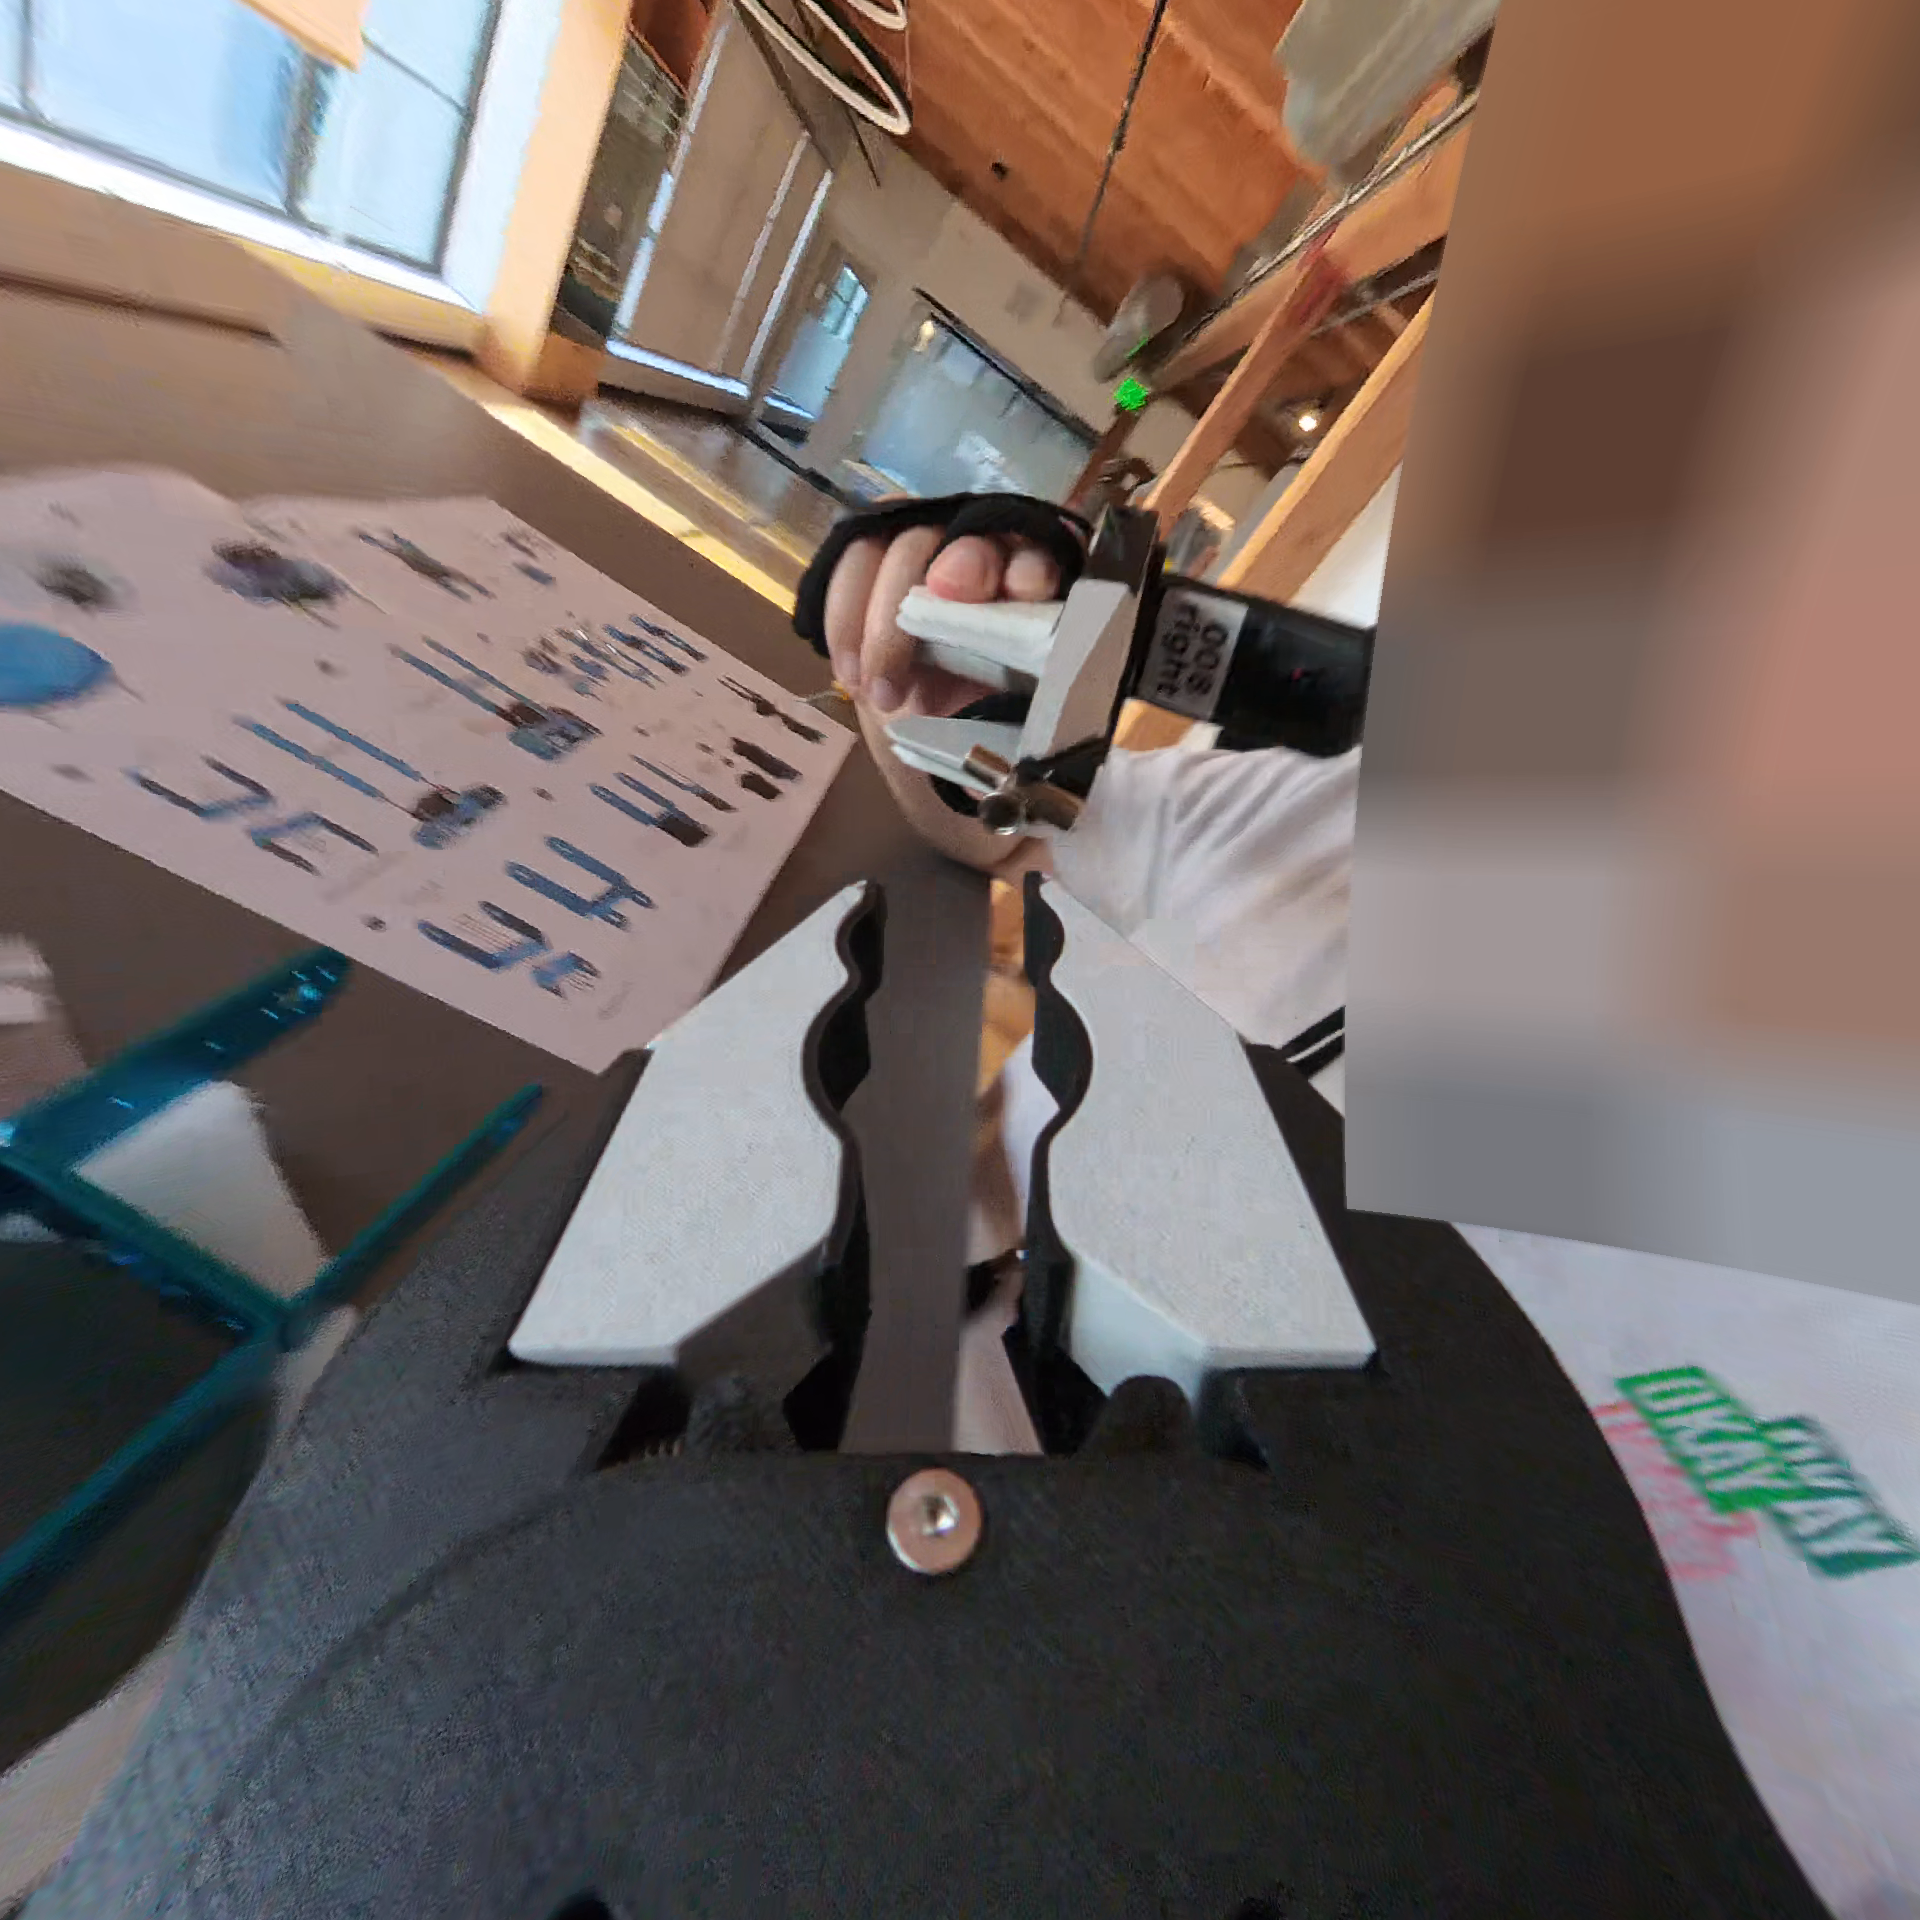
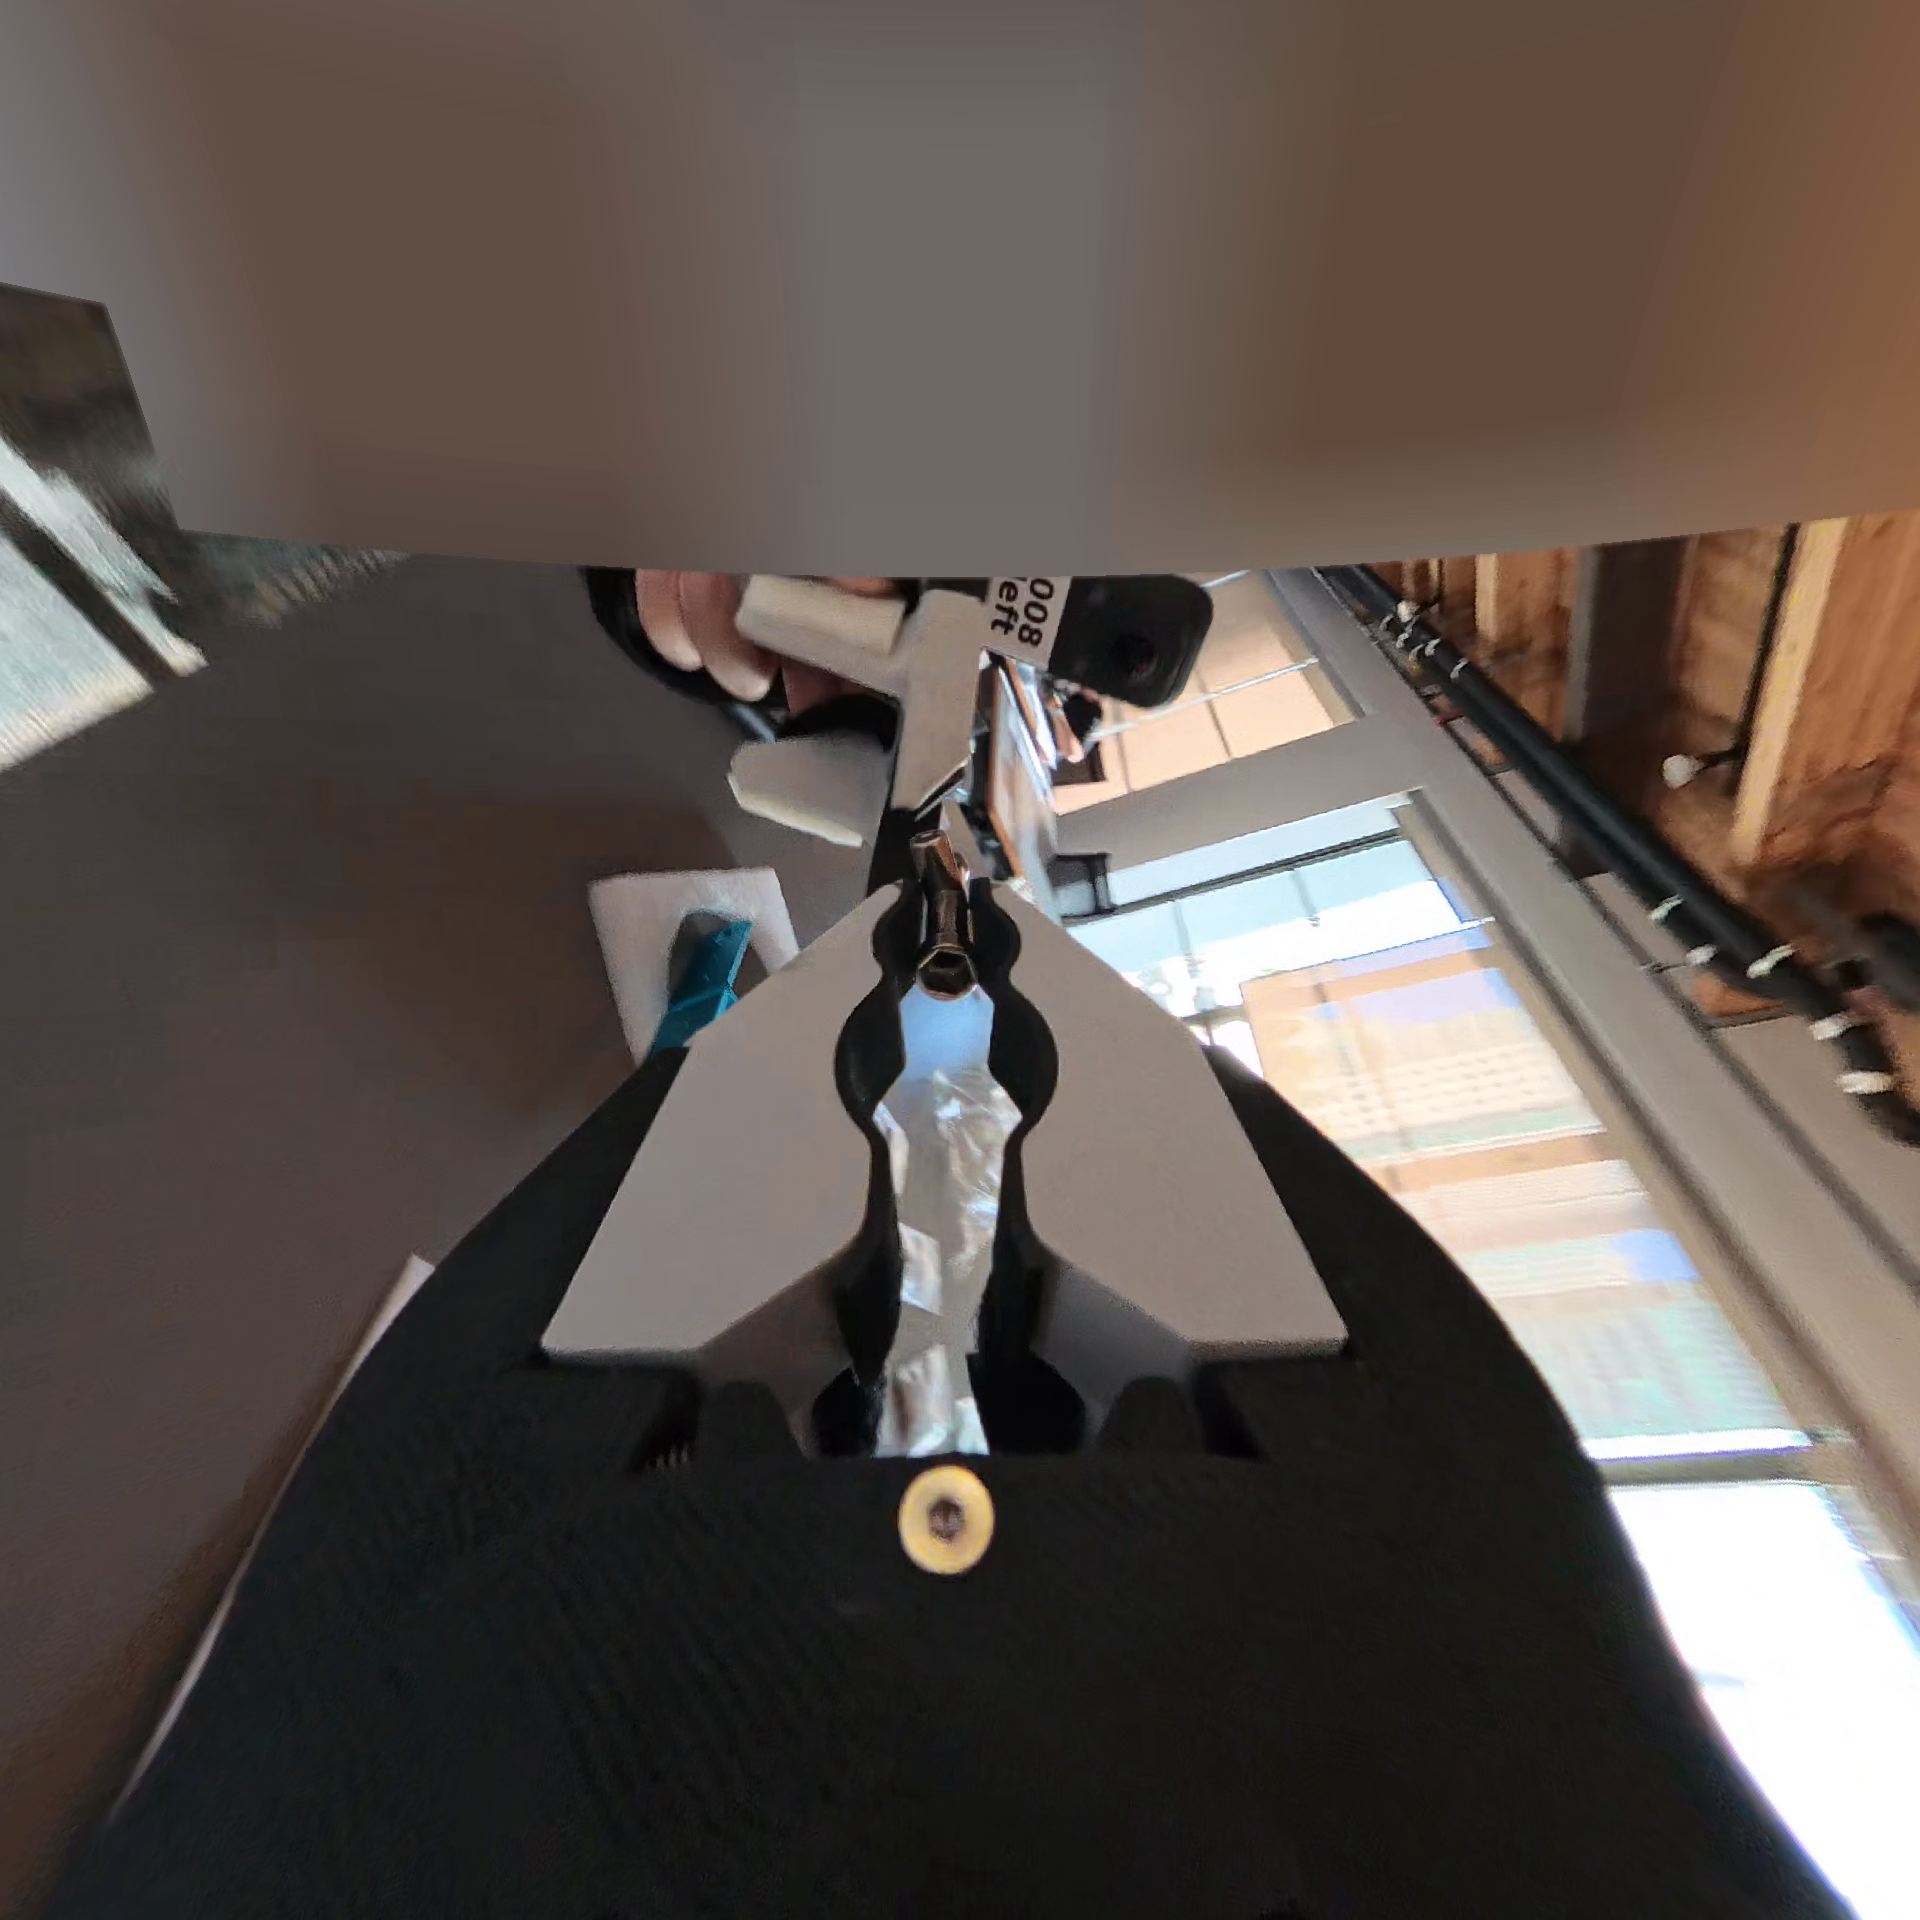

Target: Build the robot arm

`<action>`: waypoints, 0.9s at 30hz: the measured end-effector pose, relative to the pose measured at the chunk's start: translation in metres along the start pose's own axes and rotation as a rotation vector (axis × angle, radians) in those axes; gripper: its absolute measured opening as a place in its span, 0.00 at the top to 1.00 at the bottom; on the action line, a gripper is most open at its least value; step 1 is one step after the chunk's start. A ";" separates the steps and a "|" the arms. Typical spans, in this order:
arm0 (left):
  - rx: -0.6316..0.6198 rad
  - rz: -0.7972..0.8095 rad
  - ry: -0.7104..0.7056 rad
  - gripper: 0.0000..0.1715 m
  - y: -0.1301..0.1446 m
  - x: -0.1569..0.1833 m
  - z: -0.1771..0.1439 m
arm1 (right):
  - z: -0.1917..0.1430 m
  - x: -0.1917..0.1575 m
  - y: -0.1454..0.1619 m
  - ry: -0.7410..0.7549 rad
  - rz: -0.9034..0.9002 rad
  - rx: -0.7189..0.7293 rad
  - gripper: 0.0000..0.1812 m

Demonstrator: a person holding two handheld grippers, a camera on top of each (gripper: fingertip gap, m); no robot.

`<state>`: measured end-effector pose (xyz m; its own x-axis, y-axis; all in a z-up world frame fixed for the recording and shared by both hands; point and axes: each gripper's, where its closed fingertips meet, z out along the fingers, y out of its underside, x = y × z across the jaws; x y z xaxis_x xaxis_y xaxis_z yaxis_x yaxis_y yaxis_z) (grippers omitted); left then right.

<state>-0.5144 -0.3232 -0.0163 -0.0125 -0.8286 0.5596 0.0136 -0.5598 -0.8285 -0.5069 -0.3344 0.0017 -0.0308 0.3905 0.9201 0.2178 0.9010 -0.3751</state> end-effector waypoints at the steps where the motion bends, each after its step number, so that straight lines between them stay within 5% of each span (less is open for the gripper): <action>1: 0.012 0.077 -0.028 0.84 -0.003 0.000 -0.001 | -0.001 0.004 -0.003 -0.012 0.062 0.024 0.95; 7: 0.041 0.282 0.048 0.86 -0.007 0.021 0.011 | -0.004 0.007 -0.009 -0.132 0.340 0.106 0.95; 10: 0.038 0.313 0.029 0.96 -0.005 0.019 0.021 | -0.004 0.006 -0.007 -0.161 0.400 0.120 0.95; 17: 0.120 0.142 0.180 0.94 -0.012 0.023 0.022 | -0.005 0.005 0.000 -0.176 0.406 0.116 0.95; 27: 0.139 0.062 0.211 1.00 -0.014 0.017 0.017 | -0.002 -0.002 -0.001 -0.169 0.348 0.112 0.96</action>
<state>-0.4979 -0.3292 0.0055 -0.2152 -0.8505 0.4799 0.1576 -0.5152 -0.8424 -0.5055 -0.3367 0.0009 -0.1357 0.6933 0.7078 0.1365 0.7206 -0.6797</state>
